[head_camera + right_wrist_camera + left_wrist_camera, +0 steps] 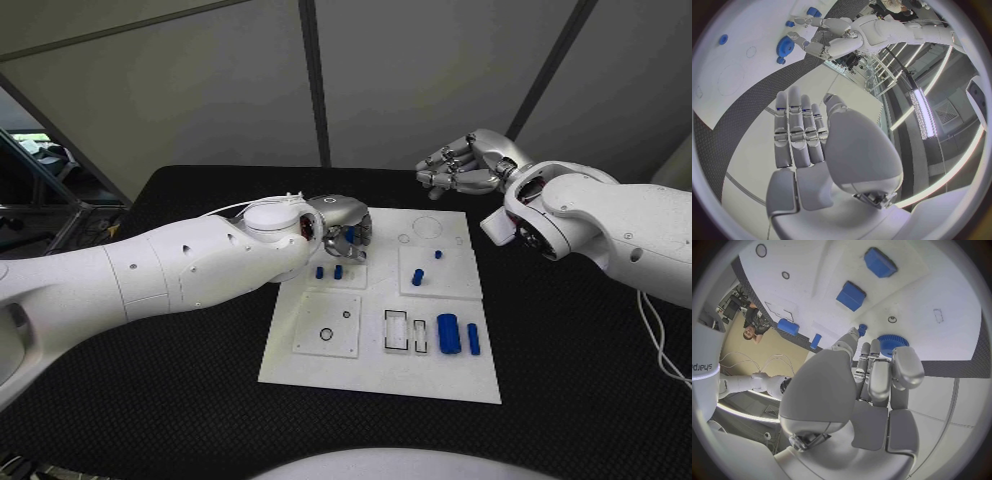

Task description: Assemble the parts on the task board

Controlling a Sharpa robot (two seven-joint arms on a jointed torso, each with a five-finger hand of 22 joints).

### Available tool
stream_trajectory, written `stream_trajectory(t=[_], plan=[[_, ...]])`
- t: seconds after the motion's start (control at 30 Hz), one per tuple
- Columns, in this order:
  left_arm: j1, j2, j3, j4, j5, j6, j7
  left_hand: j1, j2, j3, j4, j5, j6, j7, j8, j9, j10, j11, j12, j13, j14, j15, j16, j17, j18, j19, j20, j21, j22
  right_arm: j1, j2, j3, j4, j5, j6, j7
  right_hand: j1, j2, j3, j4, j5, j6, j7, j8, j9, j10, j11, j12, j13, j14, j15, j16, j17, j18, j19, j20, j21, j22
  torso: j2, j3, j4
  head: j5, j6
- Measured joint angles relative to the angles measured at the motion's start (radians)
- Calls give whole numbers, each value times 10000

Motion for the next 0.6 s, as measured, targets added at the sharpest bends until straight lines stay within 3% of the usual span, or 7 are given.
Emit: stream_trajectory(t=[0.6], plan=[[-14, 189, -76, -256, -94, 173, 43, -1, 0, 173, 38, 0, 138, -2, -98, -48, 193, 17, -158, -91, 0, 0, 40, -48, 0, 35, -36, 132, 146, 0, 19, 0, 4, 0, 1, -1, 0, 0, 30, -31, 0, 0, 0, 0, 0, 1, 0, 0, 1, 0, 0, 0, 1, 0, 0, 0, 0, -8, -12, -2, 8, 1, 1]])
